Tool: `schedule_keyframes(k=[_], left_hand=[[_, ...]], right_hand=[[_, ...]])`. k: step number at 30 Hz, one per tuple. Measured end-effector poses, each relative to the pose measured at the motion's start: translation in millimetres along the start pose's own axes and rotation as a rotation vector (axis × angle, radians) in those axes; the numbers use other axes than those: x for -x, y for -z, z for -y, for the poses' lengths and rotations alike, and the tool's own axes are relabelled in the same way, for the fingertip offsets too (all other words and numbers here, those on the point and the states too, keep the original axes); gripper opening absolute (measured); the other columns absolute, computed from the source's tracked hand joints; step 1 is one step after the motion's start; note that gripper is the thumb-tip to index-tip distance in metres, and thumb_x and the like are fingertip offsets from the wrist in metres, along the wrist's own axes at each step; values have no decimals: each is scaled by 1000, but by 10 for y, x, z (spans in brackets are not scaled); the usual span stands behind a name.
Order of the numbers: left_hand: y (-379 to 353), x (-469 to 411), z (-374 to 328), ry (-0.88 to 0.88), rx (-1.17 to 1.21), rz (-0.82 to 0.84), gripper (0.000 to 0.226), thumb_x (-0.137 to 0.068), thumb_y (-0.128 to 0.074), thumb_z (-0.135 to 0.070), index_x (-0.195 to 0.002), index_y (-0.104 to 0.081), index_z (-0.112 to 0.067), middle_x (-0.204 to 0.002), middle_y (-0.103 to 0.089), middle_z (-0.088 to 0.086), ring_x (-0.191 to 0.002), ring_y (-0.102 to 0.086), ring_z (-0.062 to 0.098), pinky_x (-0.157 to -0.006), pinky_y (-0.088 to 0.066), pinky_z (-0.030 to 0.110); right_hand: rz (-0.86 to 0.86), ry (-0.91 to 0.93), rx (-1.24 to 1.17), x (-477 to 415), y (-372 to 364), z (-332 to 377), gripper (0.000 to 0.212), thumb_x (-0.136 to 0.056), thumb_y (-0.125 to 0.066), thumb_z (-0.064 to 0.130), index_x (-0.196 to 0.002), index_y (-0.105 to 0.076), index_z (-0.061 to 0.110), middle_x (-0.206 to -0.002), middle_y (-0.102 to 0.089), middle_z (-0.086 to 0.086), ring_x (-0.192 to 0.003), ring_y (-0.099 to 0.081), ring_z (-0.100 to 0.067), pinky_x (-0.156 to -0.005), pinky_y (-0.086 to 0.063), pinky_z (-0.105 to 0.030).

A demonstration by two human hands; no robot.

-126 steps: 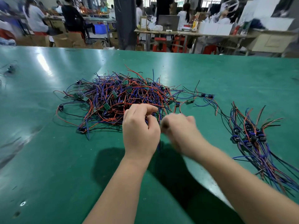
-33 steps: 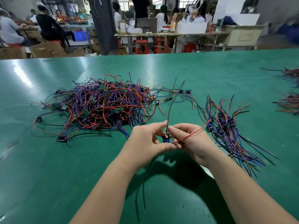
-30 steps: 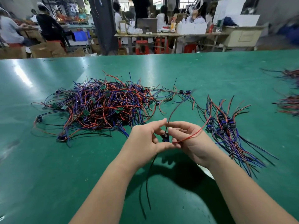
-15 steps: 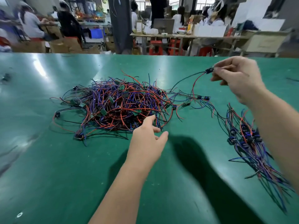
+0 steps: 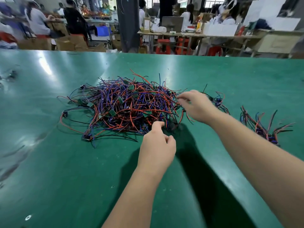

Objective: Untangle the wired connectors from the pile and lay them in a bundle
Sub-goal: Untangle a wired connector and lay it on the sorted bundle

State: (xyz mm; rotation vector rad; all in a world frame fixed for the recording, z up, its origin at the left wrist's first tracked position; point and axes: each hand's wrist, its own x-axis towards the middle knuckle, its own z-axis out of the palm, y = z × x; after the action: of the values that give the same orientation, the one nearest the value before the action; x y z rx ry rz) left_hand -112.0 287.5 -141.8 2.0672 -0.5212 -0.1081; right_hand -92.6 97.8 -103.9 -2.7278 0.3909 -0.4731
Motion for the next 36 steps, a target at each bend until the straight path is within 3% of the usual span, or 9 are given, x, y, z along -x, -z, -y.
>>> schedule_keyframes(k=[3,9,13,17,21,25,29,32,36], left_hand=[[-10,2,-1,0,-25,-3,32,-87,-54,-21,-118,-51,-25,-78,-63,-9,-85,-60,17,-75,-49,32],[-30,-4,22,-4,-50,5,26,-86,-51,-16,-110,-56,-21,-92,-67,0,-87,-59,22,-72,-44,31],[-27,-58,14,25,-36,-46,22,-97,-42,-31,-98,-58,-16,-92,-67,4,-87,-58,26,-68,-36,31],[26,-100,-97,223,625,-153,52,-98,-20,-55,-101,-57,-18,-82,-72,3,-71,-69,19,-70,-51,35],[104,-80,-195,322,1130,-12,40,-103,-32,-39,-105,-56,-7,-75,-74,5,-61,-69,15,-56,-55,24],[16,96,-328,152,1015,147,27,-102,-41,-22,-99,-64,-8,-68,-71,2,-56,-66,12,-53,-52,21],[-78,222,-370,-25,803,325,21,-100,-45,-16,-97,-65,-11,-68,-71,2,-62,-69,13,-54,-55,24],[-124,260,-356,-60,682,389,18,-99,-45,-13,-97,-63,-13,-71,-73,0,-67,-71,12,-52,-54,22],[-170,279,-315,-43,583,432,16,-99,-46,-13,-97,-62,-15,-73,-74,0,-59,-69,14,-52,-53,21]], right_hand=[[83,147,6,60,-217,366,32,-89,-59,38,-117,-63,25,-111,-58,-6,-107,-53,-23,-94,-41,-34],[88,93,87,162,-344,522,19,-87,-62,40,-93,-69,23,-105,-55,-3,-106,-51,-25,-92,-39,-40],[-123,88,-21,359,-189,609,17,-84,-67,34,-78,-73,20,-96,-61,-2,-96,-54,-23,-86,-41,-37],[-338,184,-205,811,1,682,17,-80,-71,23,-67,-69,13,-65,-61,-1,-63,-52,-18,-63,-39,-30],[-184,192,-394,1304,66,566,16,-78,-70,27,-64,-66,19,-59,-58,9,-58,-49,-6,-57,-38,-15],[74,61,-579,1523,4,343,27,-77,-65,37,-60,-65,16,-55,-59,-3,-53,-46,-11,-56,-39,-32],[43,-212,-1069,1541,-6,96,12,-77,-66,16,-65,-69,12,-63,-64,-12,-57,-53,-13,-61,-41,-29],[20,-231,-940,1537,-7,5,13,-66,-58,13,-74,-68,17,-69,-65,-5,-65,-56,-11,-64,-42,-24],[-328,-267,-121,1491,98,-284,27,-73,-64,11,-94,-72,24,-115,-57,-7,-111,-51,-23,-90,-36,-27]])
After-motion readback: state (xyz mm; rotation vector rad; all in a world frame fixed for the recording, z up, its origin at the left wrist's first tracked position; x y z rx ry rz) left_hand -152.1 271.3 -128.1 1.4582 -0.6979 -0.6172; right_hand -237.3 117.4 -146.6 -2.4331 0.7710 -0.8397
